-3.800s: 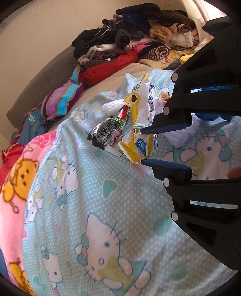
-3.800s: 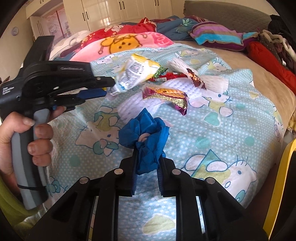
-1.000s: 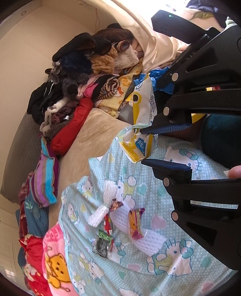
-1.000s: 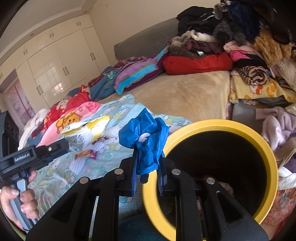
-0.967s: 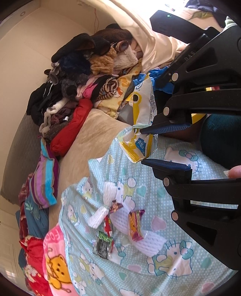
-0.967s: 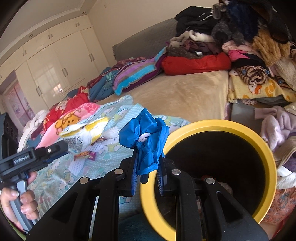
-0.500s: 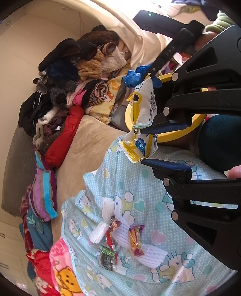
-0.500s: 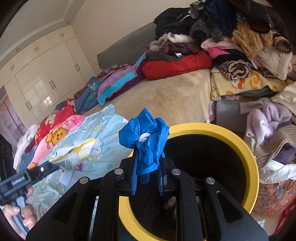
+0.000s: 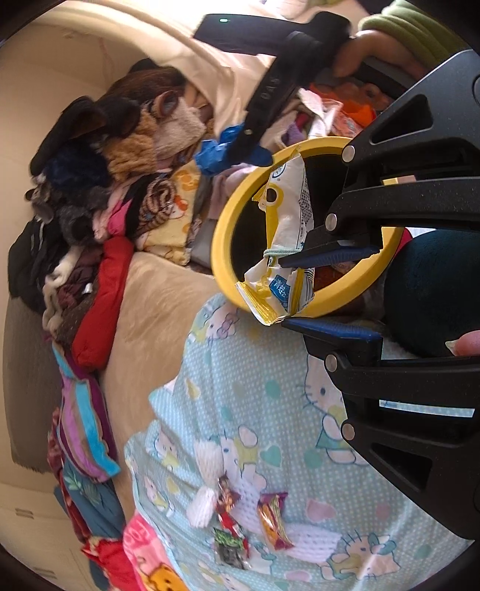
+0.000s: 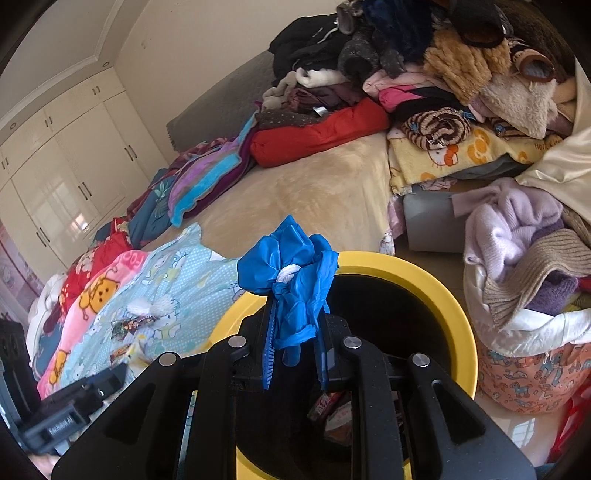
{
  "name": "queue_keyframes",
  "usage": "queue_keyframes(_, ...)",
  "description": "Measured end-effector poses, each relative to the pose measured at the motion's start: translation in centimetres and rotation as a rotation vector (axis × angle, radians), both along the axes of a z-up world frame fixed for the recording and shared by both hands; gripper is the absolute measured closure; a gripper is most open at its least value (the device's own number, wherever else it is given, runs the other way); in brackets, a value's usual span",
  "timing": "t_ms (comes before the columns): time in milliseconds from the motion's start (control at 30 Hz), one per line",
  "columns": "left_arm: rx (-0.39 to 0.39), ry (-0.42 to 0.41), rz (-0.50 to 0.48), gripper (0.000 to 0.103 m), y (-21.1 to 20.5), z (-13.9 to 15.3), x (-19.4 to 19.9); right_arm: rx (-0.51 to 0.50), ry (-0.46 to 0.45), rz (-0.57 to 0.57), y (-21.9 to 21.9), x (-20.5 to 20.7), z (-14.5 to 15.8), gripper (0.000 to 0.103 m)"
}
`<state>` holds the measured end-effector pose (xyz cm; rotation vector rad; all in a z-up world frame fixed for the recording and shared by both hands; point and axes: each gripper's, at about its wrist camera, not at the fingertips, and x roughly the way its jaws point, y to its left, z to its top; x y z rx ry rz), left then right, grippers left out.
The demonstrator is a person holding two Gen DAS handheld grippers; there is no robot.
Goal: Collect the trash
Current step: 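Carry the yellow and blue wrappers over the bin and open both tools, then move both tools back from the bin toward the remaining wrappers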
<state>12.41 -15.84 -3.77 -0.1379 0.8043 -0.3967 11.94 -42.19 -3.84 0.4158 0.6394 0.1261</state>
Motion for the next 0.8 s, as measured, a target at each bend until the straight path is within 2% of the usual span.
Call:
queue_keyframes(200,0.060,0.021,-0.079,0.082,-2.7,-1.3,0.1,0.023,0.006,-0.007,-0.9,0.1,-0.2,0.084)
queue_keyframes(233,0.062,0.025,-0.089,0.082,-3.0,-1.4,0.1,0.025,0.006,-0.005,-0.9,0.1,-0.1,0.081)
queue_keyframes(300,0.064,0.026,-0.117,0.082,-3.7,-1.6,0.0,0.039,0.013,-0.007,-1.2,0.1,-0.3,0.056)
queue_keyframes(333,0.062,0.025,-0.126,0.079,-4.0,-1.7,0.0,0.053,0.015,-0.023,-1.4,0.0,-0.3,0.042)
queue_keyframes(400,0.055,0.036,-0.130,0.051,-4.2,-2.0,0.2,0.068,0.023,-0.044,-1.8,0.0,-0.4,0.040)
queue_keyframes(433,0.051,0.041,-0.122,0.032,-4.2,-2.1,0.3,0.064,0.030,-0.050,-1.8,0.1,-0.5,0.038)
queue_keyframes(500,0.031,0.050,-0.099,0.027,-3.7,-2.1,0.4,0.042,0.038,-0.061,-1.8,0.0,-0.7,0.035)
queue_keyframes(567,0.011,0.057,-0.068,0.011,-2.9,-2.0,0.5,0.034,0.043,-0.070,-1.8,0.0,-0.8,0.031)
queue_keyframes(800,-0.027,0.051,0.032,0.011,0.2,-1.4,0.5,0.019,0.049,-0.059,-0.7,0.0,-1.0,0.029)
